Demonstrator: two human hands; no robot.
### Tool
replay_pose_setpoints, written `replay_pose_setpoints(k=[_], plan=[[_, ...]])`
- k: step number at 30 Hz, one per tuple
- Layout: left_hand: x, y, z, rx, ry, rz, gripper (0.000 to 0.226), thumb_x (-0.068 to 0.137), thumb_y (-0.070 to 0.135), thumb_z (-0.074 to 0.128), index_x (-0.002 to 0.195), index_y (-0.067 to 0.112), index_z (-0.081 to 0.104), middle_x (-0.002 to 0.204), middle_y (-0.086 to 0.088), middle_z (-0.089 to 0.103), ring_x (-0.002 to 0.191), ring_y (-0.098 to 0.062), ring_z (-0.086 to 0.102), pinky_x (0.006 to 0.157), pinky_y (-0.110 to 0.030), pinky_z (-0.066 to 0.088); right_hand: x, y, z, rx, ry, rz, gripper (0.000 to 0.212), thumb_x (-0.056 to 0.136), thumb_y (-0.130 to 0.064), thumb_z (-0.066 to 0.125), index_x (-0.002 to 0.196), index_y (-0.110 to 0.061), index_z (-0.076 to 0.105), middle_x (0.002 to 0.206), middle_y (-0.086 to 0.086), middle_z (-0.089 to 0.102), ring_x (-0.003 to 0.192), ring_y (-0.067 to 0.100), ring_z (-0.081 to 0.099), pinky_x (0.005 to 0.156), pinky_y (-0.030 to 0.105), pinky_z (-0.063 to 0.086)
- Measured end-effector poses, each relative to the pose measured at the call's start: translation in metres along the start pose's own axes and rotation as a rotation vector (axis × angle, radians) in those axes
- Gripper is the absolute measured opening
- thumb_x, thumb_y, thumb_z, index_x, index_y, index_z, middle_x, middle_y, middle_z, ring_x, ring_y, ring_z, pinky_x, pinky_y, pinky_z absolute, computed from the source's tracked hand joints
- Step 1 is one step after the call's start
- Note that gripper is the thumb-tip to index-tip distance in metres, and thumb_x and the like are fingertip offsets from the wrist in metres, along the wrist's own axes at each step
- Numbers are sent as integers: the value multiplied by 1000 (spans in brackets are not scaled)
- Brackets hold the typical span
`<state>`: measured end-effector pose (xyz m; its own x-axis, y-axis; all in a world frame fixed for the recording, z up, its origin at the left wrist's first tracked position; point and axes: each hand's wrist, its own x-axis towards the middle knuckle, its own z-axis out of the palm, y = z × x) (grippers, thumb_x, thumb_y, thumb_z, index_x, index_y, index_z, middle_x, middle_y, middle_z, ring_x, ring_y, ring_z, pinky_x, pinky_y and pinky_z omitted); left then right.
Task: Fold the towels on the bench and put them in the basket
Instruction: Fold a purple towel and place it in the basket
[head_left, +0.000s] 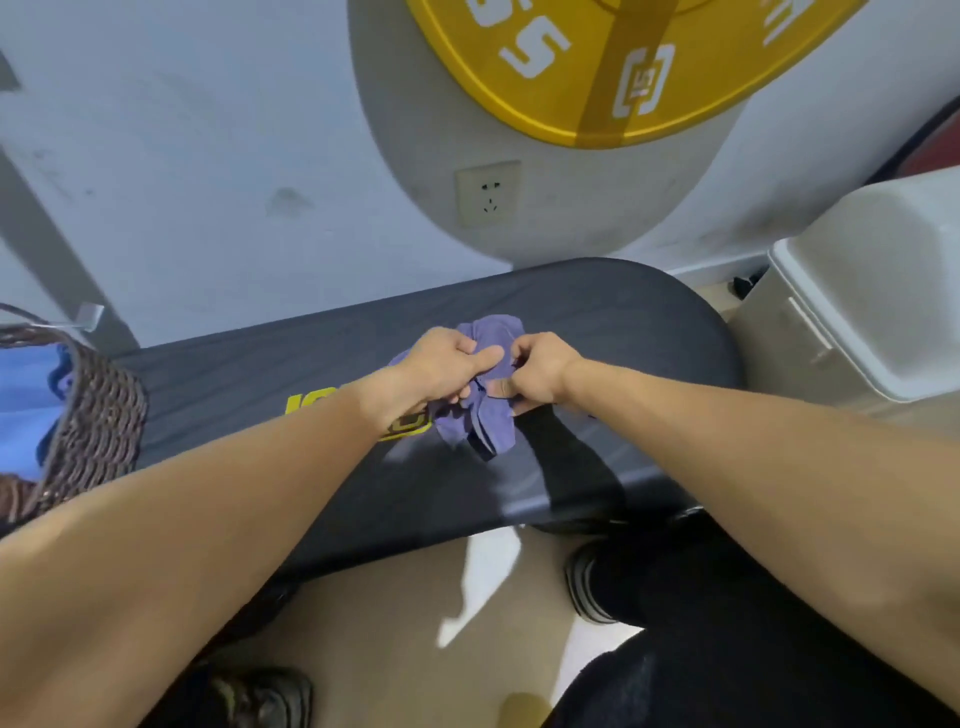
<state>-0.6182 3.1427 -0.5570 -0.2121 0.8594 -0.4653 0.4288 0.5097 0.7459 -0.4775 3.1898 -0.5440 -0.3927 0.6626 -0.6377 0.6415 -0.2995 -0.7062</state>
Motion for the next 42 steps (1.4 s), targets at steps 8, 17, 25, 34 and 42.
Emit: replay_pose_setpoints(k=[8, 17, 25, 34, 42], plan=[[-81, -57, -159, 248, 52, 94, 23, 80, 32, 79, 88, 19, 62, 77, -3, 64, 66, -14, 54, 70, -30, 48, -22, -66, 107, -24, -134, -301, 26, 80, -4, 79, 77, -16, 57, 74, 4, 52, 61, 28, 63, 73, 47, 61], [-117, -78, -209, 279, 108, 274, 16, 83, 24, 78, 92, 22, 66, 68, 15, 64, 59, -2, 56, 60, -18, 46, -25, -105, 116, -367, -149, -402, 17, 79, -2, 67, 71, -16, 72, 59, -7, 67, 51, 6, 61, 57, 22, 54], [-118, -92, -220, 46, 84, 234, 3, 88, 13, 73, 86, 11, 72, 58, 8, 64, 51, -4, 57, 53, -22, 52, -12, -102, 149, -427, -206, -487, 32, 71, -25, 87, 96, -21, 68, 85, -11, 70, 68, 3, 63, 67, 19, 53], [-127, -104, -229, 529, 213, 313, 15, 89, 40, 63, 85, 27, 67, 75, 16, 64, 73, -3, 58, 73, -28, 49, -10, -114, 154, -415, -165, -645, 9, 92, -21, 66, 83, -21, 69, 65, -3, 68, 54, 5, 56, 58, 21, 47], [-127, -101, -218, 511, 188, 422, 4, 81, 29, 75, 83, 27, 73, 77, 15, 70, 75, -2, 63, 73, -29, 50, -17, -125, 157, -245, -324, -587, 15, 97, -16, 60, 84, -11, 67, 66, 1, 70, 57, 15, 69, 59, 26, 55]])
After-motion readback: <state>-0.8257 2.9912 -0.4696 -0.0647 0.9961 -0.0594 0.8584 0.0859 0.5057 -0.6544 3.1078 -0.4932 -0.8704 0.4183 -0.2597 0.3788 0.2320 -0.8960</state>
